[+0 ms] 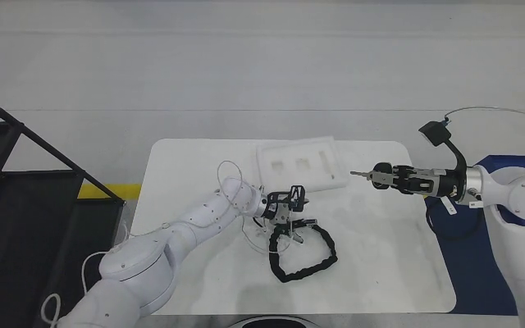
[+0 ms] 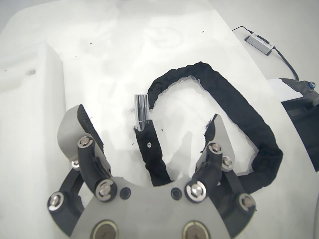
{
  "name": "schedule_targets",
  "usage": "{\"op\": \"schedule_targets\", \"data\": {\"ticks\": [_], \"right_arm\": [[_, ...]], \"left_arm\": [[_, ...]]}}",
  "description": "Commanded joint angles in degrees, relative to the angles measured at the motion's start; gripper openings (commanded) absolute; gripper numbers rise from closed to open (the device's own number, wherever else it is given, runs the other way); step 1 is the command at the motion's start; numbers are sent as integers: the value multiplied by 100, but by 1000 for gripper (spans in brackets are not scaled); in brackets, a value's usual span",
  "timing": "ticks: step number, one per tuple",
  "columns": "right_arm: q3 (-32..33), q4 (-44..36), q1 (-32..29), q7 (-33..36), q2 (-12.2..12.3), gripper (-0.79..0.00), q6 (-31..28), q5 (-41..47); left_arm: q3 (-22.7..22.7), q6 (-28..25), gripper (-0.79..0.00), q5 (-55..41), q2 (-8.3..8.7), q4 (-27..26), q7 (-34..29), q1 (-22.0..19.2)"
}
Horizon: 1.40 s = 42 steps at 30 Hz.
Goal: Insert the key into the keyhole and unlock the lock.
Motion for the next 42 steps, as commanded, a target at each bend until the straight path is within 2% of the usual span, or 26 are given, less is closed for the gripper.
{"op": "schedule_targets", "data": {"ticks": [1,2,4,7,10,13,15,17,30,32,34,35,42], "right_arm": [[0,0,0,0,0,-785,0,0],[0,0,0,0,0,-785,0,0],[0,0,0,0,0,-785,0,0],[0,0,0,0,0,-785,0,0],[0,0,0,0,0,-785,0,0],[0,0,0,0,0,-785,0,0],[0,0,0,0,0,-785,0,0],[0,0,0,0,0,-785,0,0],[0,0,0,0,0,-785,0,0],[0,0,0,0,0,-785,0,0],[0,0,0,0,0,-785,0,0],[0,0,0,0,0,-785,0,0],[0,0,0,0,0,-785,0,0]], "left_arm": [[45,19,0,59,-125,196,85,-17],[63,25,-3,88,-180,287,138,-30],[94,28,-120,145,-278,467,245,-50],[128,37,-182,220,-401,736,376,-75],[158,41,-179,297,-501,948,489,-90],[187,52,-246,383,-583,1101,586,-105],[200,61,-249,425,-631,1188,647,-111],[210,90,-289,467,-674,1262,702,-115],[275,219,-422,719,-911,1641,774,-144],[273,214,-554,728,-935,1692,790,-152],[264,217,-757,727,-956,1737,811,-165],[258,210,-785,722,-966,1757,814,-170],[185,132,-785,616,-1030,1844,822,-234]]}}
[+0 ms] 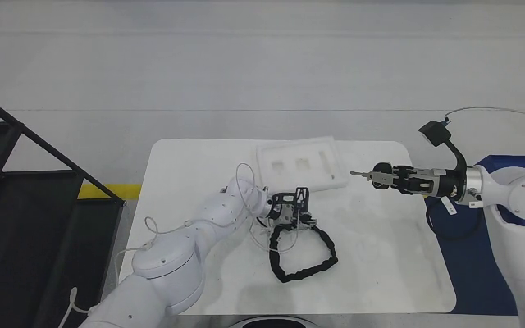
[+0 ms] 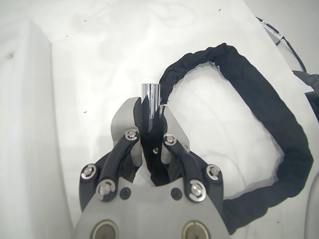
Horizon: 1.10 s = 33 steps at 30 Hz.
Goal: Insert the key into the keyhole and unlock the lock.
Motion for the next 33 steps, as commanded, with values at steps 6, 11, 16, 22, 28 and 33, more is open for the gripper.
{"op": "schedule_targets", "data": {"ticks": [6,11,16,22,28,33], "right_arm": [[0,0,0,0,0,-785,0,0],[0,0,0,0,0,-785,0,0],[0,0,0,0,0,-785,0,0],[-5,-9,-26,-76,0,-785,45,-40],[84,-245,-112,150,78,-785,845,-216],[254,-523,-156,774,184,-785,1461,-422]], "left_arm": [[-99,-223,-785,-131,12,42,297,-125],[-159,-414,-785,-157,98,-15,776,-224],[-257,-302,-785,-359,276,-436,984,-238],[-287,-31,-785,-447,665,-1332,1254,-198],[-253,521,-785,-304,1168,-2309,1807,-115],[-210,1044,-785,-51,1571,-3002,2330,-113]]}}
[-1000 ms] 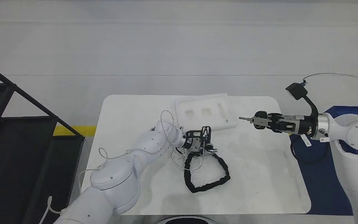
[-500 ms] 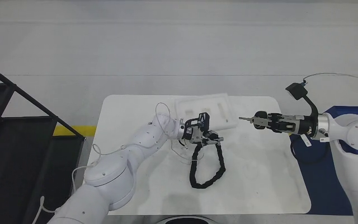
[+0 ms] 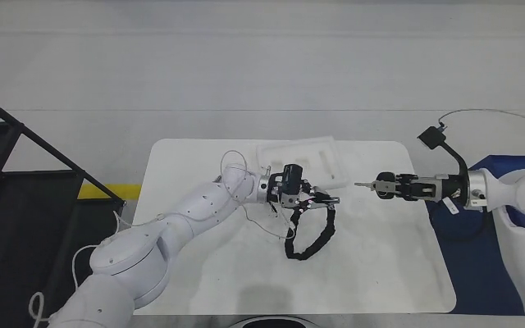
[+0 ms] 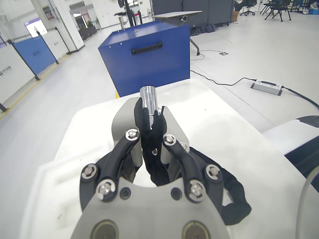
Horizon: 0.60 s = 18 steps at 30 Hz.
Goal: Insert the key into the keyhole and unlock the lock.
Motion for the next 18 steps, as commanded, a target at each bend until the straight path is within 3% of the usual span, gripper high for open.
{"op": "schedule_targets", "data": {"ticks": [1,9,18], "right_arm": [[64,-135,-30,174,37,-785,175,-96],[210,-572,-310,353,128,-785,481,110],[319,-676,-495,353,223,-785,510,571]], "left_arm": [[22,190,-785,91,155,-277,189,-8],[86,688,-785,195,635,-1130,688,-121],[128,983,-785,-135,908,-1643,984,-241]]}}
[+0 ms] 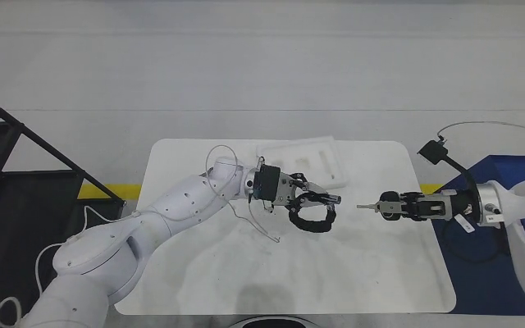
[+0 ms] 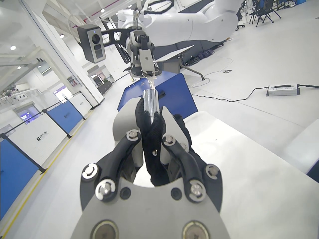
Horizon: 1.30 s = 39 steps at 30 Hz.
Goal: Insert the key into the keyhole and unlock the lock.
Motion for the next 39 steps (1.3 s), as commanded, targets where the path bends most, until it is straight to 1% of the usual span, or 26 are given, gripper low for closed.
{"op": "schedule_targets", "data": {"ticks": [1,9,11,13,15,18,20,24,27,37,39], "right_arm": [[2,6,0,0,1,-785,-7,16],[2,6,0,0,1,-785,-7,16],[-61,-3,-89,-175,-6,-785,67,96],[-64,2,-115,-204,4,-785,130,150],[-43,-1,-128,-198,16,-785,234,245],[-3,-37,-130,-124,35,-785,389,455],[24,-65,-132,-81,49,-785,515,562],[71,-160,-161,-59,74,-785,753,769],[88,-294,-230,-145,86,-785,894,873],[135,-558,-526,-650,114,-785,1061,910],[165,-568,-577,-795,114,-785,1030,950]], "left_arm": [[15,7,-785,-41,12,-28,7,-7],[15,7,-785,-41,12,-28,7,-7],[8,28,-785,-51,12,-26,-40,15],[-67,153,-785,-78,23,-78,-274,120],[-163,318,-785,-88,40,-39,-282,215],[-227,630,-785,139,35,21,-16,317],[-238,872,-785,357,5,47,299,353],[-273,1441,-785,661,-103,259,797,409],[-333,1809,-785,658,-226,423,989,454],[-470,2256,-785,590,-652,938,1268,429],[-470,2256,-785,590,-652,938,1268,429]]}}
